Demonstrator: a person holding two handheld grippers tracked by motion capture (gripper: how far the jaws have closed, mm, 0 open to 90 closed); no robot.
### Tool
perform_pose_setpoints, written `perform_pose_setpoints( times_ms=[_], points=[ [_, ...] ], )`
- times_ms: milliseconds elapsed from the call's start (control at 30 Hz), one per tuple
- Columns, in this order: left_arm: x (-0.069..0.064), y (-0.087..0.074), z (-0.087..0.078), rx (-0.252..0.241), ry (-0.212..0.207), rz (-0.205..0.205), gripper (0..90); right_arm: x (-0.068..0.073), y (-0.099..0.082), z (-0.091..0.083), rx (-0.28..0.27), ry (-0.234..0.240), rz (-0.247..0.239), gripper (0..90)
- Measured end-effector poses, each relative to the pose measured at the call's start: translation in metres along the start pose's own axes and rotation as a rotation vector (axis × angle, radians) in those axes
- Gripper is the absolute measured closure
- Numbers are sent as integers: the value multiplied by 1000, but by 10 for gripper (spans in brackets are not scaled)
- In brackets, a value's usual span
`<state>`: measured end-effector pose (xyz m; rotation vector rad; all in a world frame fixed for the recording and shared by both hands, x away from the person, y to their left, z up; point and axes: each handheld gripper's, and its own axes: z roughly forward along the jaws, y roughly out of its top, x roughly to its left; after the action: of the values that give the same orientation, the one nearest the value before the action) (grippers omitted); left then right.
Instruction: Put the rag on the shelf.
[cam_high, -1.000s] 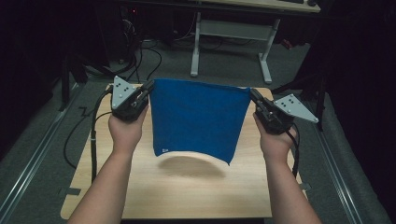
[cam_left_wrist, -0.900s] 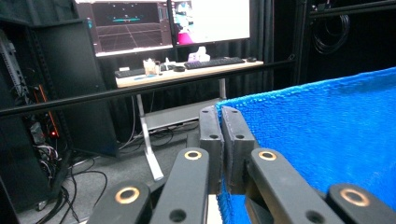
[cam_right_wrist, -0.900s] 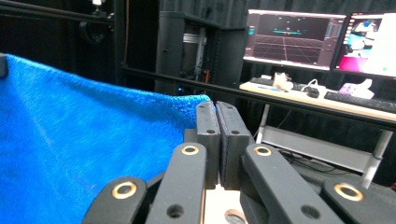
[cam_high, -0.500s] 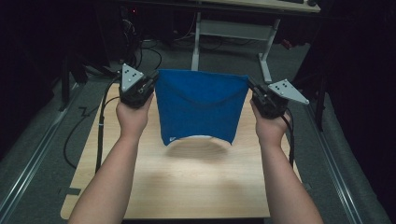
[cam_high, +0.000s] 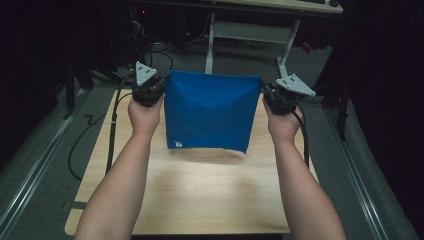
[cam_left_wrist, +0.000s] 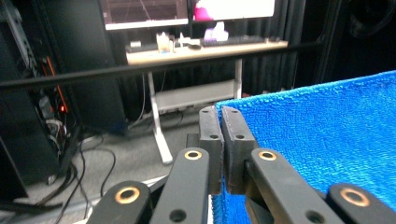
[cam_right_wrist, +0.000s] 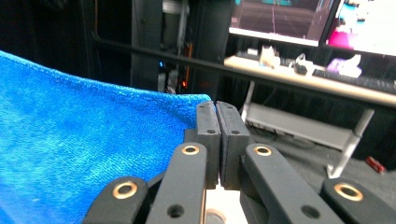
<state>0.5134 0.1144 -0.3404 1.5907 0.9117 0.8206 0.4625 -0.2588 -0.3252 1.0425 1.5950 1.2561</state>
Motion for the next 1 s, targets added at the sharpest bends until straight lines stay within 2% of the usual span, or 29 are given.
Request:
perform_pose_setpoints(
  times_ms=[33,167,200,267,333,400,433,467,500,700,900,1000],
  points=[
    [1,-3,4,15,0,-2,883,-1,-6,9,32,-4,1,894],
    [6,-22,21,97,-12,-24,883,-1,-22,25,89,-3,-2,894],
    [6,-22,21,97,-12,-24,883,0,-27,28,98,-2,-1,894],
    [6,-32,26,130,-24,-25,883,1,-32,31,109,-1,4,894],
    [7,-50,33,192,-45,-30,883,1,-47,39,147,0,6,894],
    [6,-55,33,198,-51,-30,883,0,-57,42,170,2,16,894],
    [5,-66,35,222,-69,-43,883,0,-61,43,183,4,18,894],
    [5,-66,35,222,-69,-43,883,0,-61,43,183,4,18,894],
    [4,-71,35,235,-75,-39,883,0,-70,45,199,7,19,893],
    [-6,-98,36,281,-116,-35,882,6,-94,47,247,21,21,894],
    [-12,-109,35,292,-145,-42,883,13,-108,46,271,40,16,894],
    [-16,-115,35,312,-163,-31,882,17,-114,46,277,49,7,894]
  ],
)
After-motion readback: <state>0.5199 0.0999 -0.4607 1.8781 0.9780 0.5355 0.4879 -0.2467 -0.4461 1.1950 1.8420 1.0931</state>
